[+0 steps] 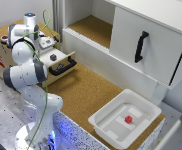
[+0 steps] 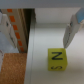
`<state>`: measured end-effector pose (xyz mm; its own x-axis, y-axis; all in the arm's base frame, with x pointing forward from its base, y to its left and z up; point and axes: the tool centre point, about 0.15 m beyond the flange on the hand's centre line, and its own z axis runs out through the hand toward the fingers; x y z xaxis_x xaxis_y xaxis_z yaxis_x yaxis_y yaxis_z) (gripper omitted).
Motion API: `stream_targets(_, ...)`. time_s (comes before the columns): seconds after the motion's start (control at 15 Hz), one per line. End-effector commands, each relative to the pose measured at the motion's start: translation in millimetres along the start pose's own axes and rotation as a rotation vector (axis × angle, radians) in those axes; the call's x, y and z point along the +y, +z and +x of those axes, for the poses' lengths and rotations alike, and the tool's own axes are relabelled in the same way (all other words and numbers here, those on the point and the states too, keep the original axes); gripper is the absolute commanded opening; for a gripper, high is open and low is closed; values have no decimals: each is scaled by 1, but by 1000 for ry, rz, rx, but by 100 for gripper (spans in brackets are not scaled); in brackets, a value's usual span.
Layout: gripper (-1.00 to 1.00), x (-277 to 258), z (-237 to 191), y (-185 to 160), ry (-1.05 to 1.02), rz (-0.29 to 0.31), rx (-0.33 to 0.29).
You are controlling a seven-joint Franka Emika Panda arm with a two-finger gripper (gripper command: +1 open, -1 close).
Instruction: Rotate the yellow block to the right
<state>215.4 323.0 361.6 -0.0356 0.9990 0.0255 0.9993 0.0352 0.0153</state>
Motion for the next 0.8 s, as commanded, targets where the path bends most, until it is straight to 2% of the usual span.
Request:
stream_targets(0.0, 100, 22, -25, 39, -77, -59, 47)
stream_targets(0.4, 100, 44, -26, 50, -100, -41, 53)
stream_targets(0.47, -100, 44, -24, 50, -107, -32, 58)
stream_targets(0.73, -100, 43, -13, 50, -106, -7, 45)
